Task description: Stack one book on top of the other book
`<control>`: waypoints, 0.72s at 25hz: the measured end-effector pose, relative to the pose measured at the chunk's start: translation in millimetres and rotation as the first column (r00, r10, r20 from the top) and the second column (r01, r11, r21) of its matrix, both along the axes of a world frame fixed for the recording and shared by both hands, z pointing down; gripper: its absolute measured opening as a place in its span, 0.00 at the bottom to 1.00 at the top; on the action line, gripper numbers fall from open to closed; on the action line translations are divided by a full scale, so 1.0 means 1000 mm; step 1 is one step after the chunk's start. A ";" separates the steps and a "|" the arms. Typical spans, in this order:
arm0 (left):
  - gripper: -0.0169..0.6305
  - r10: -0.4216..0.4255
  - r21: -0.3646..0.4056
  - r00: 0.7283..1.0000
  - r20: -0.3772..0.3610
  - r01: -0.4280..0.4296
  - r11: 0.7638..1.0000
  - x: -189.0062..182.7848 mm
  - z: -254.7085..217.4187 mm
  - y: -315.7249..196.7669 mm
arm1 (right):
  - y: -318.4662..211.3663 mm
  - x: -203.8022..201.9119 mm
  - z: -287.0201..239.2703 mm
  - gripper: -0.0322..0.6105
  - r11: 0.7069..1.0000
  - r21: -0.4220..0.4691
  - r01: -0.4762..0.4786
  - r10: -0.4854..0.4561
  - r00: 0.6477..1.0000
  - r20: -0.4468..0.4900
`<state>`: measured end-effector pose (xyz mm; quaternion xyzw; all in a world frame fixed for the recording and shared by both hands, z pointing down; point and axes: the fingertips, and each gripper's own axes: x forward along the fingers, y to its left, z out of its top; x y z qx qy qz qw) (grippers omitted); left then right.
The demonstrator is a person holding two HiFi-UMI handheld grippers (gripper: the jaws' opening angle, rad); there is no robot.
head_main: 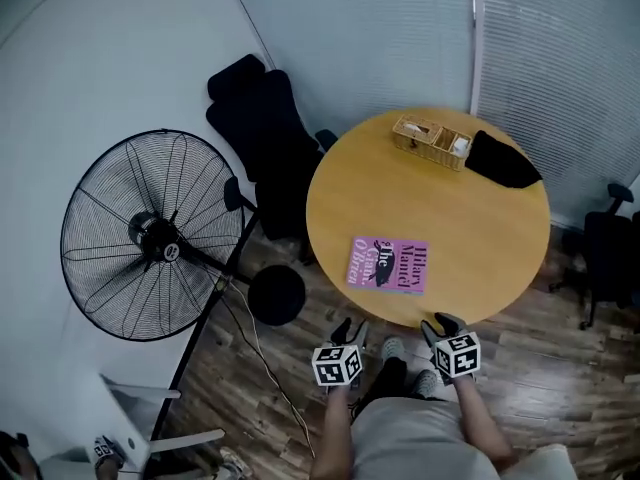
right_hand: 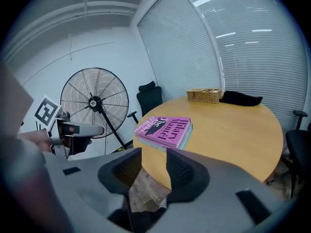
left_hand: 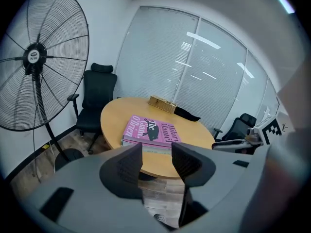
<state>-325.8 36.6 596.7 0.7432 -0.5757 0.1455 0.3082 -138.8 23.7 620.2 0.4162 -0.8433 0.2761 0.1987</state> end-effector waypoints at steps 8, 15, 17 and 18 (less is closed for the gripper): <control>0.34 -0.014 0.041 1.000 0.010 0.014 0.999 0.011 -0.006 0.022 | 0.019 0.010 -0.002 0.31 1.000 0.019 0.003 -0.004 1.000 0.019; 0.34 -0.016 0.049 1.000 0.009 0.015 0.999 0.016 -0.002 0.033 | 0.023 0.015 0.005 0.28 1.000 0.016 0.027 -0.027 1.000 0.007; 0.34 -0.012 0.041 1.000 0.014 0.012 0.999 0.016 -0.001 0.036 | 0.025 0.018 0.006 0.27 0.999 0.010 0.031 -0.031 1.000 0.003; 0.34 -0.013 0.037 1.000 0.017 0.012 0.999 0.015 -0.001 0.037 | 0.026 0.019 0.007 0.25 0.999 0.007 0.033 -0.033 0.999 0.002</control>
